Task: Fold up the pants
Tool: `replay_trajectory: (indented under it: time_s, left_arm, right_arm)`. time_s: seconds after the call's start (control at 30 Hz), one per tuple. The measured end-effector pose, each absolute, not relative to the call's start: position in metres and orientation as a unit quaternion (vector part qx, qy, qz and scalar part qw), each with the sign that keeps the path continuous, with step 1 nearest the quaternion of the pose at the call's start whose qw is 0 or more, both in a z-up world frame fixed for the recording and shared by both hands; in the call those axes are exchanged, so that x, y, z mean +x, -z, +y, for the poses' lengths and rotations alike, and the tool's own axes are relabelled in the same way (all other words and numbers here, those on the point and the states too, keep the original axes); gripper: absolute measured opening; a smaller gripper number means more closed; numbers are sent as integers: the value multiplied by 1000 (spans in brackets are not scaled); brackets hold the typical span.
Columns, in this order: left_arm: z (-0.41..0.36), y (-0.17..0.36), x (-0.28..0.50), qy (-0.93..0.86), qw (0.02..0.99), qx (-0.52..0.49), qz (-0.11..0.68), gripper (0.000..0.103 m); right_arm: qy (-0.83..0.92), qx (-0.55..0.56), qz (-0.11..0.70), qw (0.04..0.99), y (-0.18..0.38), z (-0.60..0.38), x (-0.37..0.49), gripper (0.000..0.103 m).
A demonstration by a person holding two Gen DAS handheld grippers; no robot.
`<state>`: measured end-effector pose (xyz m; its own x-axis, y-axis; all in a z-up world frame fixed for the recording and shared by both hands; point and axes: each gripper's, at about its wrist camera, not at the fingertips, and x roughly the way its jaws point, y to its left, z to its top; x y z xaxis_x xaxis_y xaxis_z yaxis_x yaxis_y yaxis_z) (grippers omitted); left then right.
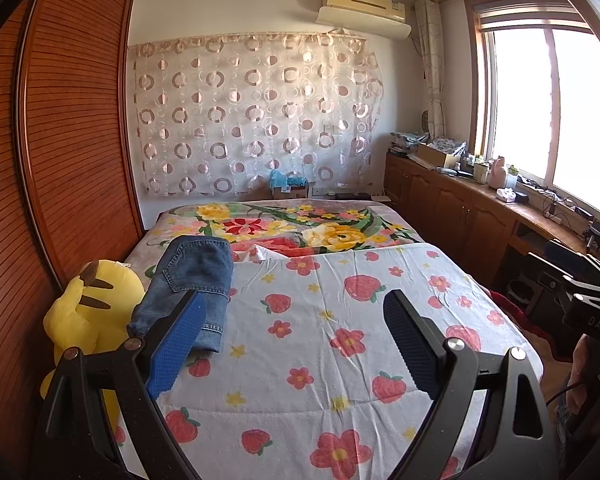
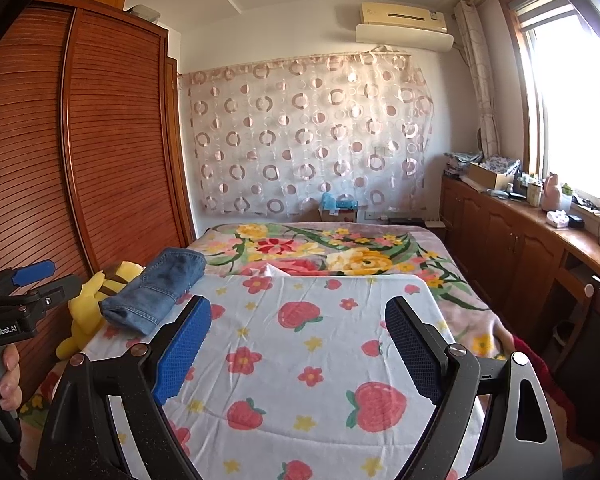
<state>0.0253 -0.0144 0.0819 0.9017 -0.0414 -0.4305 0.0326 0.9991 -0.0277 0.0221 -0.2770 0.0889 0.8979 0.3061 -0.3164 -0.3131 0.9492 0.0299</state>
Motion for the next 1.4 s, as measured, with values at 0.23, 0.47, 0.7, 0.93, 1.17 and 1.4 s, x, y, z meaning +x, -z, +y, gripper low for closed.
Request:
replay_trajectory:
  time_s: [0.23, 0.47, 0.7, 0.93, 1.17, 1.4]
  left_arm:
    - [-15, -81, 24, 20, 975, -10, 221, 91]
    - [-15, -80, 24, 19, 975, -8, 221, 91]
    - [-15, -80, 24, 19, 975, -8, 221, 91]
    - [-15, -80, 24, 19, 975, -9, 221, 91]
    - [-16, -80, 24, 19, 975, -9, 222, 91]
    - [-16, -80, 24, 19, 975, -8, 222, 91]
  right_arm:
    - [-160, -11, 163, 974, -89, -277, 22, 90]
    - [-160, -12, 163, 973, -89, -277, 23, 90]
    - [-159, -12, 163, 974, -89, -277, 23, 90]
    - [-160, -12, 163, 973, -89, -278, 23, 90]
    - [-160, -12, 163, 974, -89, -278, 23, 90]
    - [-159, -12, 164, 973, -89, -279, 23, 90]
